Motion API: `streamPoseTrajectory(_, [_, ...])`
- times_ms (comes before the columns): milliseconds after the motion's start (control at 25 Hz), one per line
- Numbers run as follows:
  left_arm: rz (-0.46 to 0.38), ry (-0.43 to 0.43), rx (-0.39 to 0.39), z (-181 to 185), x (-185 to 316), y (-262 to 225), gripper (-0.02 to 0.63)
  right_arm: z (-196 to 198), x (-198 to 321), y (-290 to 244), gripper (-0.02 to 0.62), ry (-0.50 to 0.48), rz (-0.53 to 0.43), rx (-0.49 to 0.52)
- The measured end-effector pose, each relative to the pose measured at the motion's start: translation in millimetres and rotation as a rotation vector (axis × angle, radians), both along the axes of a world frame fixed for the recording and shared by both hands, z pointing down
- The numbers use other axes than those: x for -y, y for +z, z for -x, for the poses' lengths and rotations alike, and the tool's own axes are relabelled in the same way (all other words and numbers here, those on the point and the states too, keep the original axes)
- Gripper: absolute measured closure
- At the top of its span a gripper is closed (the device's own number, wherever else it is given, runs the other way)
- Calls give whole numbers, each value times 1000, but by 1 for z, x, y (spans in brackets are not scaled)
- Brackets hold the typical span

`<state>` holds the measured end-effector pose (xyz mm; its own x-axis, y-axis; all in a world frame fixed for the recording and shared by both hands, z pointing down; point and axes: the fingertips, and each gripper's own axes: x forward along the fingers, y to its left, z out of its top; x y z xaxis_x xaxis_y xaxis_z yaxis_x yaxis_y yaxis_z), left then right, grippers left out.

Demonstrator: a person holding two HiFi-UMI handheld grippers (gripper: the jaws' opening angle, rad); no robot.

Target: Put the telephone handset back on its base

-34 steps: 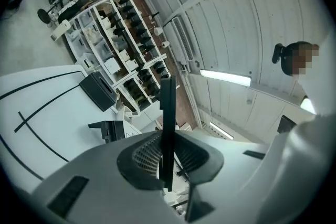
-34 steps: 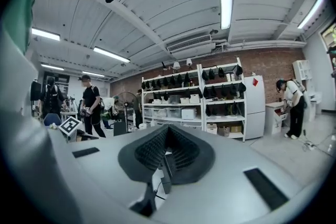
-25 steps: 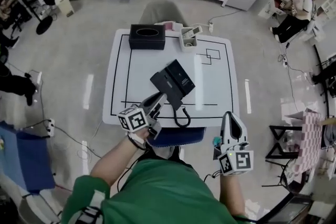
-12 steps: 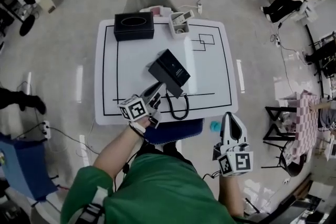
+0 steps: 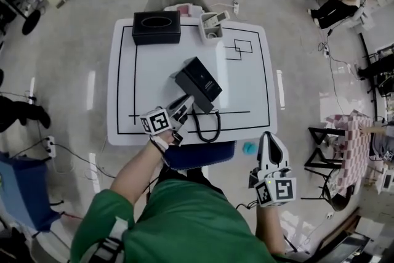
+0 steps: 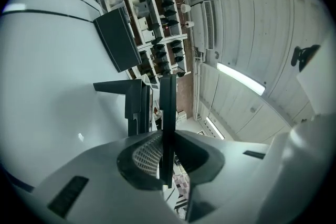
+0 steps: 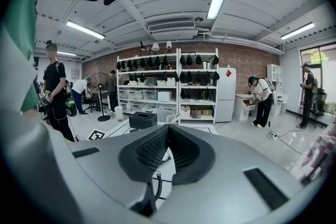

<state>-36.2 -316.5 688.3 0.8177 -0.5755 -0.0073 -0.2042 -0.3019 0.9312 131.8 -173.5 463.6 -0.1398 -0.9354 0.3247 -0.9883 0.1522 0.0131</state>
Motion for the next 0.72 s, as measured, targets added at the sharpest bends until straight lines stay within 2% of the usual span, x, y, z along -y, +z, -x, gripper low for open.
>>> streamPoseTrajectory(320, [24, 12, 6, -1, 7, 17, 526, 0, 4, 5, 575, -14, 10, 2])
streamPoseTrajectory(480, [64, 3, 1, 0, 8, 25, 526, 3, 6, 2, 575, -27, 10, 1])
streamPoseTrajectory(720, [69, 12, 20, -4, 13, 29, 526, 4, 5, 3, 575, -33, 17, 0])
